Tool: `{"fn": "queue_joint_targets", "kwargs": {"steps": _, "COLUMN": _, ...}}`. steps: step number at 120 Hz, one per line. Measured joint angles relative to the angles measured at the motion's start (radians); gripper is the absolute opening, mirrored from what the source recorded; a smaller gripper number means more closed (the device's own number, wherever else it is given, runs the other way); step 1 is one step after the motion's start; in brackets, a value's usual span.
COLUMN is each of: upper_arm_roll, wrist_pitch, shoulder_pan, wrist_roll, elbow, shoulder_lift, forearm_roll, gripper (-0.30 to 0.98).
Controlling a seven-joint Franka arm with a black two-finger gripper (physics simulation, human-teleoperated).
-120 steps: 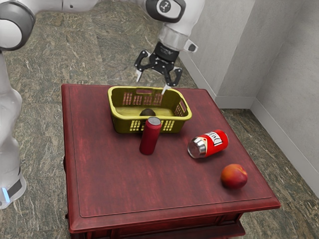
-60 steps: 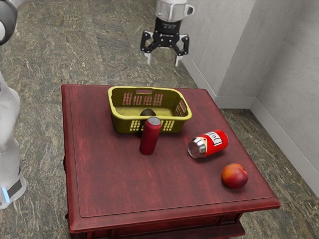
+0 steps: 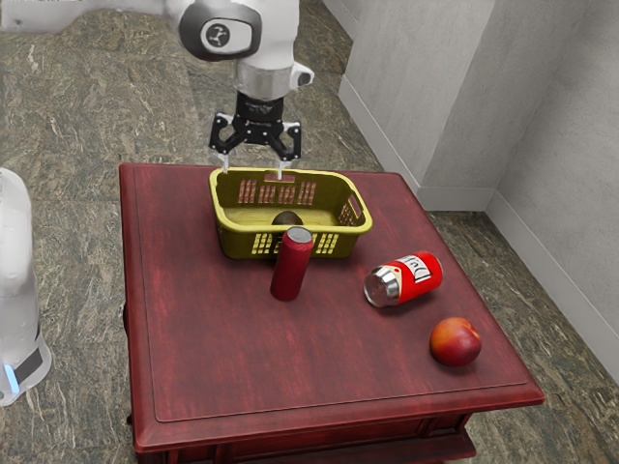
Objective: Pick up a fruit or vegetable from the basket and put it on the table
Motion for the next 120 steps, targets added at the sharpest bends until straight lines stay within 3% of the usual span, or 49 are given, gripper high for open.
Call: {"fn": "queue_joint_targets", "kwargs": {"steps": 120, "upper_arm_roll": 0.027, "wrist_pitch": 0.225, "shoulder_pan": 0.083, "wrist_roll": 0.083, "elbow": 0.022, "shoulder_lift": 0.284, "forearm_roll": -0.081, "gripper": 0.69}}
